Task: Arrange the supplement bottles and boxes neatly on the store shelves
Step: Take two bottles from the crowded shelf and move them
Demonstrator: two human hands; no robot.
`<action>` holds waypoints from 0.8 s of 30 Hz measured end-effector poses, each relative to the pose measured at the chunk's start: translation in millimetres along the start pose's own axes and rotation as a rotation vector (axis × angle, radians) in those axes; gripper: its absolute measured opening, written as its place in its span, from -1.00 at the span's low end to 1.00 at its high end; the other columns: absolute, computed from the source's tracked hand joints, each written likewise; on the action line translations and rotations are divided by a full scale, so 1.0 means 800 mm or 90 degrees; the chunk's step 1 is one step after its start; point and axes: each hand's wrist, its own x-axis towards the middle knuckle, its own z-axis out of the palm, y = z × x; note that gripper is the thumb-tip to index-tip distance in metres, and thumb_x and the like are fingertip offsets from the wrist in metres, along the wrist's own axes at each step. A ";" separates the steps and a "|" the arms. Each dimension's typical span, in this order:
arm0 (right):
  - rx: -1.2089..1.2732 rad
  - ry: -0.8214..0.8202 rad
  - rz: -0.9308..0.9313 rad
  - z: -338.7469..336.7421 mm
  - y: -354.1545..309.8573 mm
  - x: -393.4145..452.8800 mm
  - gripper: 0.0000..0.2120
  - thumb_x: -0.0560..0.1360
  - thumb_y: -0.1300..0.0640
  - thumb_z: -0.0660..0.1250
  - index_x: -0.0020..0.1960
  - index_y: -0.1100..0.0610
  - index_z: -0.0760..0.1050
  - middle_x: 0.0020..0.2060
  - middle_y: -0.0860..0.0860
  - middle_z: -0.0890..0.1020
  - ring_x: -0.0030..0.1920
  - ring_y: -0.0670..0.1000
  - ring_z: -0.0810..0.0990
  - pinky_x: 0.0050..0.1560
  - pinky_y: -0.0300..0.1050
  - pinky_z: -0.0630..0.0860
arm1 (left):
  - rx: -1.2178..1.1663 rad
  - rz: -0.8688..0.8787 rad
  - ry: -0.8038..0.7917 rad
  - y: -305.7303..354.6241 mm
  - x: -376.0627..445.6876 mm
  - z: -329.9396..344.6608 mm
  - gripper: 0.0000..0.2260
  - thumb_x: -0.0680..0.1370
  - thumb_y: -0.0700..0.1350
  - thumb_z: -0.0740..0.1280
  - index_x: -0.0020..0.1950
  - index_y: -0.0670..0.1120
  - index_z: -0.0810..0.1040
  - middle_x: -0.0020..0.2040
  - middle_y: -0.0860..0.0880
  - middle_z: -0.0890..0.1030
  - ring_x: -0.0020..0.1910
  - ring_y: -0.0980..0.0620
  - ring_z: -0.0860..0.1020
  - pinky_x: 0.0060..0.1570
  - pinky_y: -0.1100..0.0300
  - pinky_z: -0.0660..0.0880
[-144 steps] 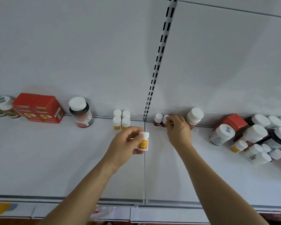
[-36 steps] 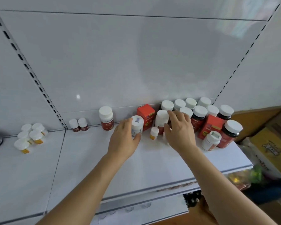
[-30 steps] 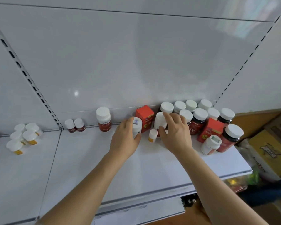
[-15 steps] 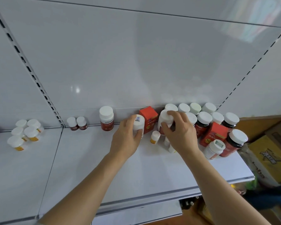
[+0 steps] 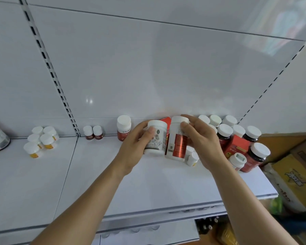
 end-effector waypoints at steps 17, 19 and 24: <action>0.063 -0.170 0.042 -0.022 0.005 -0.038 -0.67 0.45 0.04 0.37 0.21 -0.03 0.62 -0.01 0.10 0.69 -0.04 0.10 0.60 -0.14 0.10 0.46 | -0.030 -0.041 0.094 -0.007 -0.075 0.039 -0.73 0.58 0.03 0.33 0.28 0.13 0.53 0.12 -0.02 0.63 0.16 -0.05 0.63 0.10 -0.19 0.60; 0.051 -0.173 0.052 -0.018 0.007 -0.039 -0.67 0.40 0.02 0.41 0.16 -0.04 0.62 -0.08 0.13 0.65 -0.11 0.06 0.56 -0.18 0.05 0.41 | -0.023 -0.052 0.103 -0.010 -0.082 0.038 -0.76 0.61 -0.02 0.32 0.28 0.16 0.53 0.15 -0.06 0.62 0.17 -0.06 0.62 0.14 -0.20 0.58; -0.041 -0.212 0.058 -0.003 -0.001 -0.037 -0.67 0.40 -0.03 0.53 0.14 -0.05 0.63 -0.15 0.02 0.63 -0.21 -0.03 0.54 -0.27 -0.10 0.43 | -0.083 -0.072 0.095 -0.003 -0.093 0.027 -0.72 0.62 -0.07 0.30 0.33 0.08 0.50 0.24 -0.15 0.59 0.22 -0.14 0.60 0.16 -0.23 0.56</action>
